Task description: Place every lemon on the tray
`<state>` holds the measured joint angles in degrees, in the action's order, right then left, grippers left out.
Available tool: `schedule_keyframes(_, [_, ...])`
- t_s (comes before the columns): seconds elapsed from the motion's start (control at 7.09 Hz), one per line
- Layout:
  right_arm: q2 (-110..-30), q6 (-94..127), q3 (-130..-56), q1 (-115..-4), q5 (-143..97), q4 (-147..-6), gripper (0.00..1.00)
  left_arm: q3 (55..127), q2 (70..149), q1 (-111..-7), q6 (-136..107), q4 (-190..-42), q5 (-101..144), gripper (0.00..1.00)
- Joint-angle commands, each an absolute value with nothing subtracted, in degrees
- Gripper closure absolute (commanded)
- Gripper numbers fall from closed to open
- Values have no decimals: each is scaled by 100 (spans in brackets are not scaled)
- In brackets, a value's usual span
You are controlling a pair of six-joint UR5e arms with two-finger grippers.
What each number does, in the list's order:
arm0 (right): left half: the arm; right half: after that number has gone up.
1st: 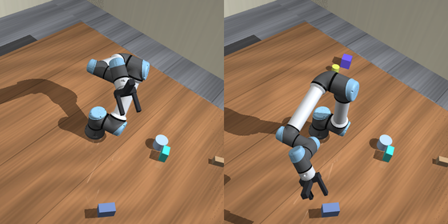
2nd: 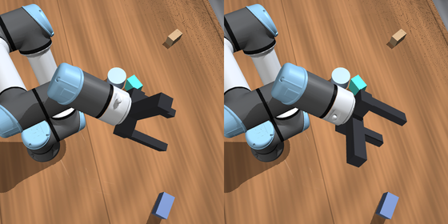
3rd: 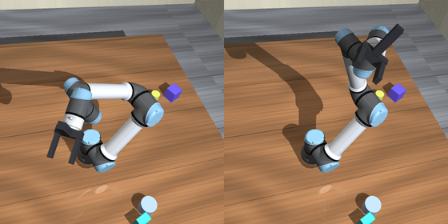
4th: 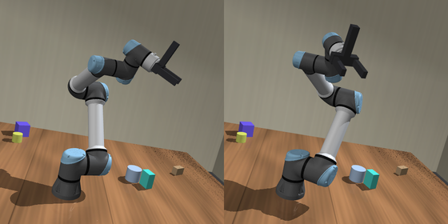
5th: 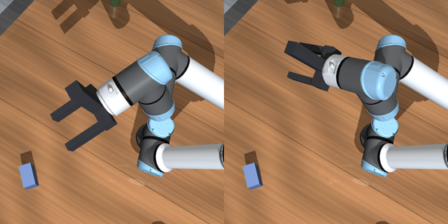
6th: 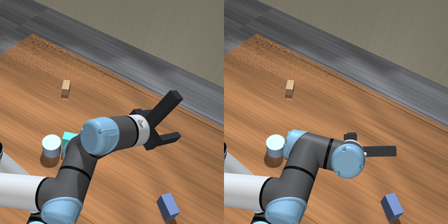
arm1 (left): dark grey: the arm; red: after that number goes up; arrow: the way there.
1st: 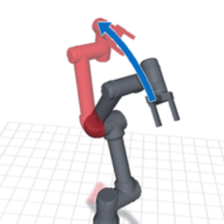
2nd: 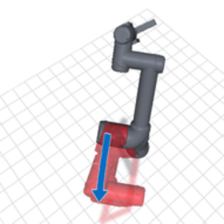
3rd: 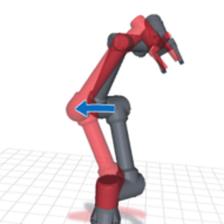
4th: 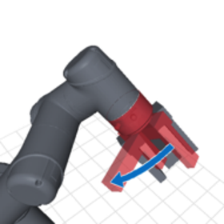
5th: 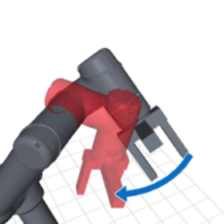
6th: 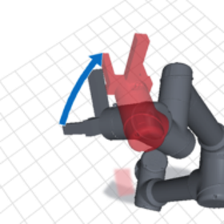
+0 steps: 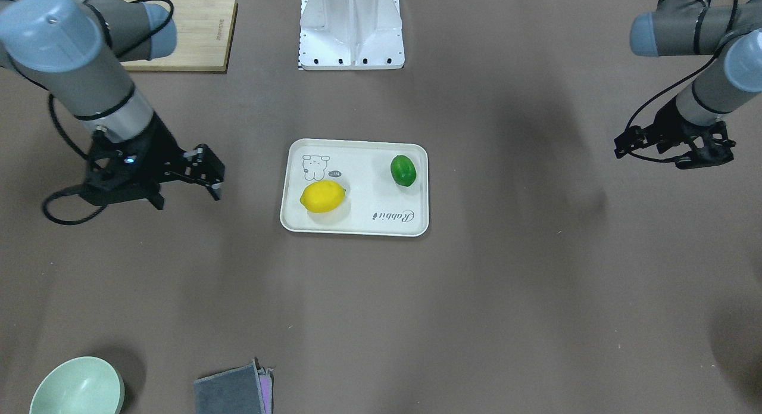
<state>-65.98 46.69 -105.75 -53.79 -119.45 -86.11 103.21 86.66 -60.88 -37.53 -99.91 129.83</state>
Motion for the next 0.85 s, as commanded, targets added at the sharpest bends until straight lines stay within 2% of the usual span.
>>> schedule_keyframes(0.0, [-7424,2908,-10812,-6158,-11875,-9174,0,10039,8245,-7079,-2222,-9924,13419,2])
schedule_keyframes(0.28, [-7663,2201,-10278,-6773,-11829,-9351,0,9111,8331,-8221,-825,-9835,13998,2])
schedule_keyframes(0.56, [-8172,577,-9890,-7607,-12004,-9352,0,9001,8139,-8768,83,-9756,14001,2])
schedule_keyframes(0.71, [-8200,458,-9444,-8133,-12632,-9317,0,8843,8139,-8972,549,-9721,13940,2])
